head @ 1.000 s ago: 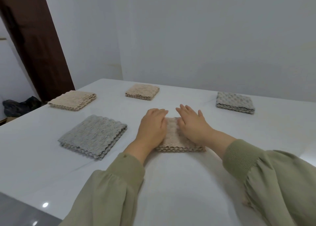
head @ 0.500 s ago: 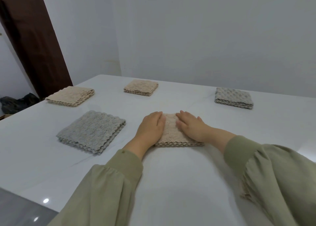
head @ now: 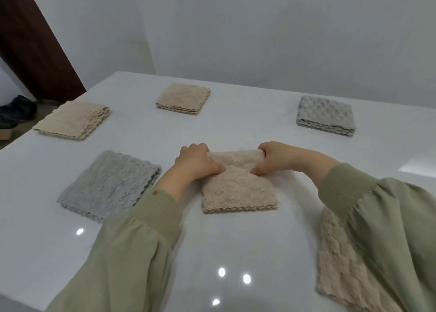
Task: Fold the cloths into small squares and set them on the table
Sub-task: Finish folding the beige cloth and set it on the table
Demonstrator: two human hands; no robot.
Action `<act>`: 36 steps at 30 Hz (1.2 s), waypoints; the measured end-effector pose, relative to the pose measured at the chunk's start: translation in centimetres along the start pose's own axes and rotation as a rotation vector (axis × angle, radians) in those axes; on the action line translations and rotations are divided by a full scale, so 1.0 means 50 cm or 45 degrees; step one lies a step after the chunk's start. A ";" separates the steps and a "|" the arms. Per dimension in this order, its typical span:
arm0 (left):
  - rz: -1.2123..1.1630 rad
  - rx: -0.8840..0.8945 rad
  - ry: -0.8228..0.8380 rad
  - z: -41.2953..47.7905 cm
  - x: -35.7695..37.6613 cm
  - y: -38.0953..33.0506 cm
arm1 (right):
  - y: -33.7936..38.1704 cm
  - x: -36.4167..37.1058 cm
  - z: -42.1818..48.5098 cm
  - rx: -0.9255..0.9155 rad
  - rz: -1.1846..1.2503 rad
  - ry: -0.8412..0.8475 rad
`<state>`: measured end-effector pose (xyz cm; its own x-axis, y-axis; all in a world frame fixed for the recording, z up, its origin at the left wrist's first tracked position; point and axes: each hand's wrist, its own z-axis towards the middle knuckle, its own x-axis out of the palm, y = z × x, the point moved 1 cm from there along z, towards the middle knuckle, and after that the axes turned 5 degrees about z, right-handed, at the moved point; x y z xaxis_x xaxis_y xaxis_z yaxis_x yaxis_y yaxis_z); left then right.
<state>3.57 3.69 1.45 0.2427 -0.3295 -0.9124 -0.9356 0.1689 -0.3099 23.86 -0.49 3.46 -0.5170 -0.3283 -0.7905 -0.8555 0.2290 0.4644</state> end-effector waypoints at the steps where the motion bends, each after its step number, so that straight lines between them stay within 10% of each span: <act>1: -0.073 -0.003 0.023 -0.002 -0.005 -0.003 | 0.002 0.001 0.000 0.021 0.013 -0.004; 14: -1.695 -0.309 0.257 -0.098 -0.115 -0.061 | 0.020 -0.043 -0.127 0.307 1.434 0.226; 24: -1.661 -0.365 0.932 -0.095 -0.096 -0.241 | -0.100 -0.148 -0.202 0.330 1.619 -0.025; 36: -1.371 -0.310 0.648 -0.122 0.180 -0.726 | -0.611 -0.266 -0.362 0.495 1.510 -0.159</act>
<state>38.15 -11.08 6.11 0.8481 -0.5298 0.0070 -0.3540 -0.5765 -0.7365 56.35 -19.69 7.04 -0.9373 0.3485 -0.0094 0.2097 0.5852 0.7833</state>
